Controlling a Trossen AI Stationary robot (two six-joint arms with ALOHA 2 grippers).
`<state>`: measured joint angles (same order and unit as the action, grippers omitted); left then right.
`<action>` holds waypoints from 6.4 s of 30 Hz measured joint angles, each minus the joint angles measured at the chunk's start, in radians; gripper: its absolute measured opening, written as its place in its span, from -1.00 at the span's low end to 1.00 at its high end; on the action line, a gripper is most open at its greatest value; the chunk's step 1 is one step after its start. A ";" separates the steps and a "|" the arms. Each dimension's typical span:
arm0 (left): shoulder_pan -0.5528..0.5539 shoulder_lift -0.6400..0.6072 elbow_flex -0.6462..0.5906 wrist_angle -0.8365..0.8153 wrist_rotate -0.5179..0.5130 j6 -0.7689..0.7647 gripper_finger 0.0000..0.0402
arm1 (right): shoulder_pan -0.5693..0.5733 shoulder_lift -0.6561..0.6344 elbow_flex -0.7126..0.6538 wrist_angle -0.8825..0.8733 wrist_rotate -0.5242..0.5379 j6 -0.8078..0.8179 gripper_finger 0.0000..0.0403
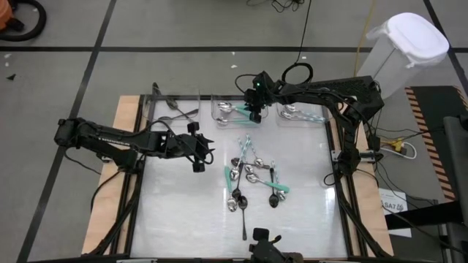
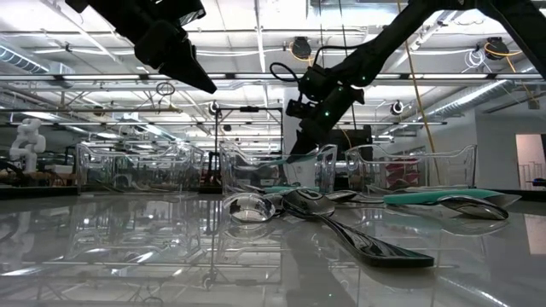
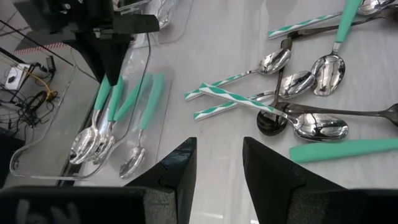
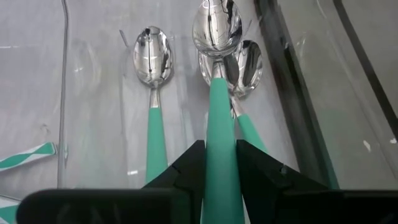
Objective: Sort silverware by color (type)
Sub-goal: Put the green spoon into the center transparent bin, then put the green patterned spoon into the right transparent bin
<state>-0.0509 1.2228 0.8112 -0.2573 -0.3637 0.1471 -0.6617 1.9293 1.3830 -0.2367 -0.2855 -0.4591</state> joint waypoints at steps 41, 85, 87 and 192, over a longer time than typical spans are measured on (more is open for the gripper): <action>-0.008 0.000 0.000 0.000 0.000 0.000 -0.35 | 0.022 0.020 0.002 -0.012 0.078 -0.005 -0.40; -0.016 0.000 0.000 0.022 0.026 -0.097 -0.35 | 0.748 -0.259 -0.344 -0.090 0.476 0.432 -0.31; -0.016 0.000 0.000 0.039 0.026 -0.097 -0.35 | 0.776 -0.259 -0.357 -0.074 0.545 0.457 -0.31; -0.117 0.801 0.651 -0.221 -0.216 -0.290 -0.90 | 1.210 -0.570 -0.391 -0.702 1.015 0.919 -0.31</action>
<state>-0.1681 2.0237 1.4622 -0.4779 -0.5799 -0.1429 0.5482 1.3591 0.9916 -0.9389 0.7296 0.4594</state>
